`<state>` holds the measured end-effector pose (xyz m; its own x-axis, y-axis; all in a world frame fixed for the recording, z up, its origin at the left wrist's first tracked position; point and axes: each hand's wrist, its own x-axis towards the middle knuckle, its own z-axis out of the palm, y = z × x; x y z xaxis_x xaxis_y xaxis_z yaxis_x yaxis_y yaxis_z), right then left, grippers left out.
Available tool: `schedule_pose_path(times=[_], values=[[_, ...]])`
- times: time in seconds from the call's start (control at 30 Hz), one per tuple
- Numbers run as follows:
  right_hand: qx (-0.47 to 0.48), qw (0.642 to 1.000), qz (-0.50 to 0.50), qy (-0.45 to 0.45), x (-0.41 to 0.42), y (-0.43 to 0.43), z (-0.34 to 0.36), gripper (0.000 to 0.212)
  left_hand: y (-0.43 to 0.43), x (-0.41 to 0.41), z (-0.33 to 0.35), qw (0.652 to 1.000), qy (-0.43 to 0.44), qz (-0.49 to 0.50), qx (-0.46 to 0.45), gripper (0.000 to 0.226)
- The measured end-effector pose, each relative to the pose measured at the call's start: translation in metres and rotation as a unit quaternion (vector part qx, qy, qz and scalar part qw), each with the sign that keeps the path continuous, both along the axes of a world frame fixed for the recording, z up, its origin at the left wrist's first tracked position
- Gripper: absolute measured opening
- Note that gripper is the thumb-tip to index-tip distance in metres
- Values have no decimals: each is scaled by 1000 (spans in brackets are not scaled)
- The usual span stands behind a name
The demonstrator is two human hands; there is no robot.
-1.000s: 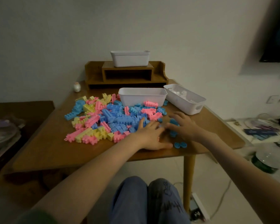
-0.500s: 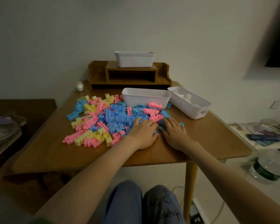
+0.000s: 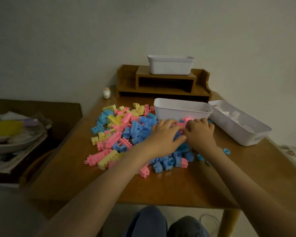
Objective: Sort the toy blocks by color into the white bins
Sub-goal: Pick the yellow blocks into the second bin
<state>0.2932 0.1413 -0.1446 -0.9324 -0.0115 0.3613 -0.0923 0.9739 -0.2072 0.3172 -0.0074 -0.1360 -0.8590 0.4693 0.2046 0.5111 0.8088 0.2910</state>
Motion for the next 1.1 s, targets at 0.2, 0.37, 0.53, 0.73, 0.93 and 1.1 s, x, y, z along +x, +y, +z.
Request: schedule_pose_path(times=[0.2,0.37,0.53,0.73,0.93,1.1], values=[[-9,994,107,5,-22,-53,22,23,-84,-19,20,984,-6,179,-18,52],[30,951,297,-77,-43,-122,27,34,-174,-20,19,958,-90,264,-64,25],[42,942,317,-100,-60,-179,17,39,-202,-9,3,947,-150,281,-39,41],[30,954,258,-147,-73,-203,7,40,-214,-4,-2,951,-175,253,-13,22],[11,943,265,-200,-77,-195,14,41,-220,-4,-7,956,-117,263,49,12],[-10,947,276,-163,-70,-188,11,21,-218,1,-14,954,-63,274,99,14]])
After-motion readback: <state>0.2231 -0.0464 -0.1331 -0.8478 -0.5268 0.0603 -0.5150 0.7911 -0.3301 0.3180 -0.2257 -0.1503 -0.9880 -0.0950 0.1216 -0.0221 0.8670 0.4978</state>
